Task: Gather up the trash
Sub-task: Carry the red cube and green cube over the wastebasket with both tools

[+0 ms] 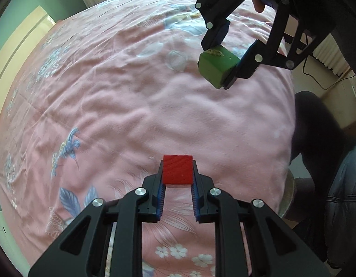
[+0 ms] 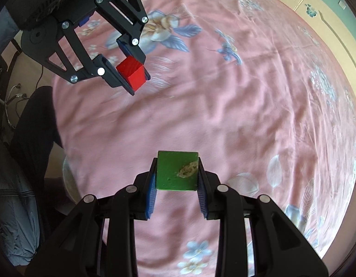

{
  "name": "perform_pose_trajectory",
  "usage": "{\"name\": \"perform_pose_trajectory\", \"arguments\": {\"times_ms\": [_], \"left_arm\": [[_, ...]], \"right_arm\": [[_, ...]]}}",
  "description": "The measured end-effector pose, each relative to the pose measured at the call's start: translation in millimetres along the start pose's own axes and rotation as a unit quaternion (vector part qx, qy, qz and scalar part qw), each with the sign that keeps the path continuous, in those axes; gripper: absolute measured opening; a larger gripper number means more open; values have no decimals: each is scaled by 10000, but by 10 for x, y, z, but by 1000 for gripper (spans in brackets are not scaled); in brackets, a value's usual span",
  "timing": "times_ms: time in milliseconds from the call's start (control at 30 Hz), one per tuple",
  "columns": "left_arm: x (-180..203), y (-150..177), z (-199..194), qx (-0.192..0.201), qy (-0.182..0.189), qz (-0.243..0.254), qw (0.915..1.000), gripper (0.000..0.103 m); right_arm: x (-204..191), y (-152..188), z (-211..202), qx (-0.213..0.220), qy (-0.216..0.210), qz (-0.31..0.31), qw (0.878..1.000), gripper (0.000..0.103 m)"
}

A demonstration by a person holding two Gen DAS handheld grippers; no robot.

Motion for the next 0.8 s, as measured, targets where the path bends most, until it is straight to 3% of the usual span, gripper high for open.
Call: {"name": "perform_pose_trajectory", "arguments": {"times_ms": [333, 800], "left_arm": [[668, 199, -255, -73, -78, 219, 9997, 22], [1435, 539, -319, -165, -48, 373, 9992, 22]], "right_arm": [[-570, 236, -322, 39, 114, -152, 9998, 31], [-1392, 545, -538, 66, 202, -309, 9993, 31]]}}
Point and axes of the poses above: each gripper's, at about its wrist camera, not at the fingertips, and z roughly the way its jaws point, x to its right, y to its underside, the point moved 1 cm from there along z, roughly the way its jaws point, and after that the axes turned 3 degrees about y, right-handed, at the moved point
